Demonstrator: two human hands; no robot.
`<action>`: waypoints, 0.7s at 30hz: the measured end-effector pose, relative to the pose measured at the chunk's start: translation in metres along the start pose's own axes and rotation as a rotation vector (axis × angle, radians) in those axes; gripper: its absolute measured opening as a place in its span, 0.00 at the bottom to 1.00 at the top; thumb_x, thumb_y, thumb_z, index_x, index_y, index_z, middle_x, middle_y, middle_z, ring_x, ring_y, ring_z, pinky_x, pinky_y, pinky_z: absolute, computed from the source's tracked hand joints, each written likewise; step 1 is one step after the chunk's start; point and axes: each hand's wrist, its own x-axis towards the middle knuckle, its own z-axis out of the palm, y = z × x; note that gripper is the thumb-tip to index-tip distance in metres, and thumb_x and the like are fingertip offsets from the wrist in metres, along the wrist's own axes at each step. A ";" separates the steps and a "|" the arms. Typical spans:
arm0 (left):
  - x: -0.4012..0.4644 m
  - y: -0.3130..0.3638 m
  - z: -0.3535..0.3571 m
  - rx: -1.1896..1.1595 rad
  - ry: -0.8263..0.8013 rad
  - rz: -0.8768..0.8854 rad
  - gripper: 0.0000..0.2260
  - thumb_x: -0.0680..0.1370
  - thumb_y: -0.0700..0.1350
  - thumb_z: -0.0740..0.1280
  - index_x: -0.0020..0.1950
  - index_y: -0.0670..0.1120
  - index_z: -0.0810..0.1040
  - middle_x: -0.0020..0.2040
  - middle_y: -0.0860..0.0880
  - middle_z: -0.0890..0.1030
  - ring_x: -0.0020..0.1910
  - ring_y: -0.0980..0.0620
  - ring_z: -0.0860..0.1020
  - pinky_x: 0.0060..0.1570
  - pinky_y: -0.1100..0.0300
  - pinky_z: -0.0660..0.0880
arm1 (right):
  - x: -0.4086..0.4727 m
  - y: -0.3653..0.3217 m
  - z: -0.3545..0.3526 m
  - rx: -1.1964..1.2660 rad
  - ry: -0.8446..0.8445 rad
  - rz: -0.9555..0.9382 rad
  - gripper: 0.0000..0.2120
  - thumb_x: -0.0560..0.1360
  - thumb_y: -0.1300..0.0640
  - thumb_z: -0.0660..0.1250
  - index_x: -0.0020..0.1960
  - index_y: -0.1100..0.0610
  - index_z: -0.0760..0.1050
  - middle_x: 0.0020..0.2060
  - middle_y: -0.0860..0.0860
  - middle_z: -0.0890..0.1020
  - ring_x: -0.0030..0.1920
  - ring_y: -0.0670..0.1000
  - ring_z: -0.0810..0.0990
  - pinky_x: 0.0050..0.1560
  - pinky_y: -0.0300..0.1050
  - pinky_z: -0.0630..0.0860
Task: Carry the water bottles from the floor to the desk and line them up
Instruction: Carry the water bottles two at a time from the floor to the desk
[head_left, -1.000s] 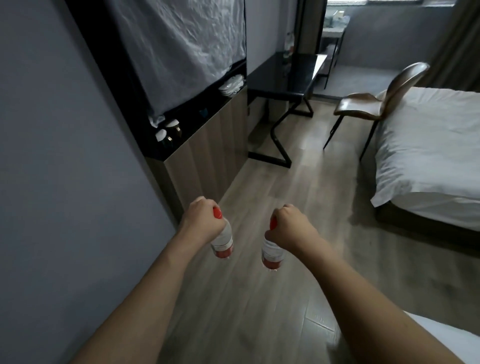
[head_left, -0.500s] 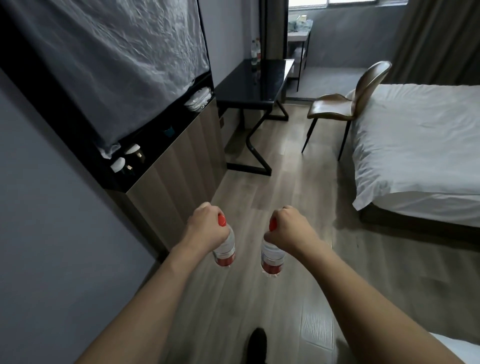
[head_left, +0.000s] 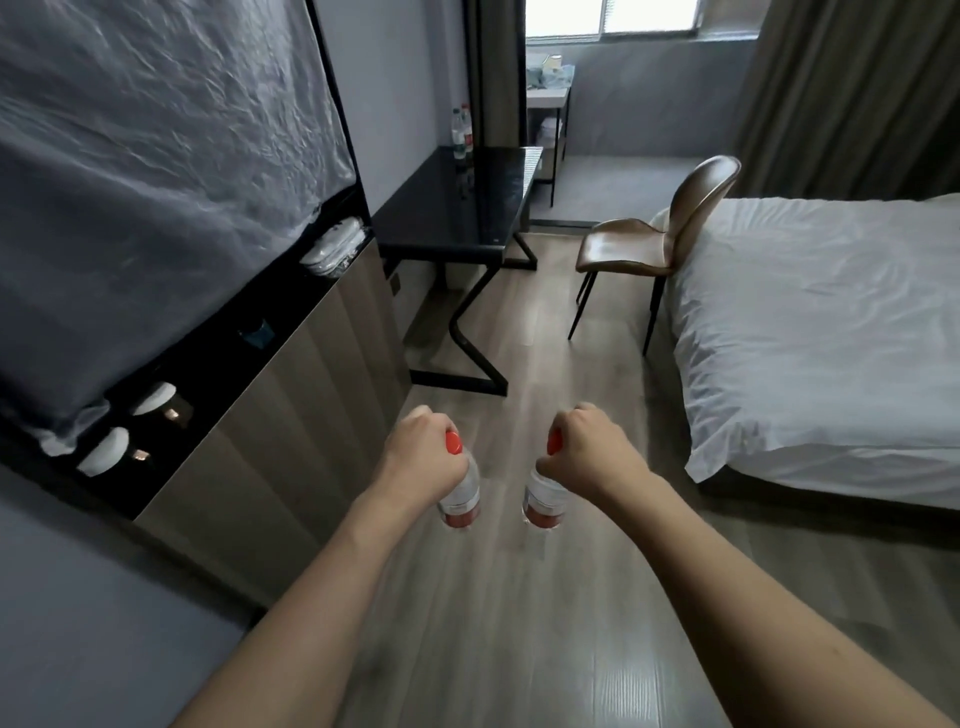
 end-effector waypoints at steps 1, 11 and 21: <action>0.016 0.005 0.001 0.004 0.000 0.010 0.08 0.70 0.44 0.67 0.46 0.46 0.82 0.45 0.50 0.74 0.43 0.49 0.76 0.39 0.61 0.68 | 0.013 0.005 -0.006 -0.002 0.007 0.006 0.11 0.68 0.52 0.73 0.46 0.57 0.77 0.45 0.52 0.72 0.43 0.55 0.77 0.47 0.50 0.79; 0.164 0.060 0.027 -0.032 0.008 0.019 0.04 0.69 0.42 0.67 0.41 0.47 0.81 0.42 0.53 0.72 0.39 0.52 0.75 0.29 0.66 0.64 | 0.145 0.068 -0.048 -0.012 -0.001 0.034 0.08 0.67 0.54 0.72 0.42 0.55 0.75 0.46 0.54 0.74 0.44 0.56 0.77 0.45 0.49 0.78; 0.307 0.127 0.041 -0.068 0.037 -0.007 0.07 0.69 0.43 0.69 0.45 0.47 0.82 0.47 0.51 0.76 0.45 0.51 0.76 0.37 0.62 0.70 | 0.283 0.139 -0.096 -0.003 0.022 0.011 0.08 0.67 0.54 0.71 0.40 0.55 0.74 0.44 0.53 0.72 0.42 0.56 0.77 0.40 0.45 0.72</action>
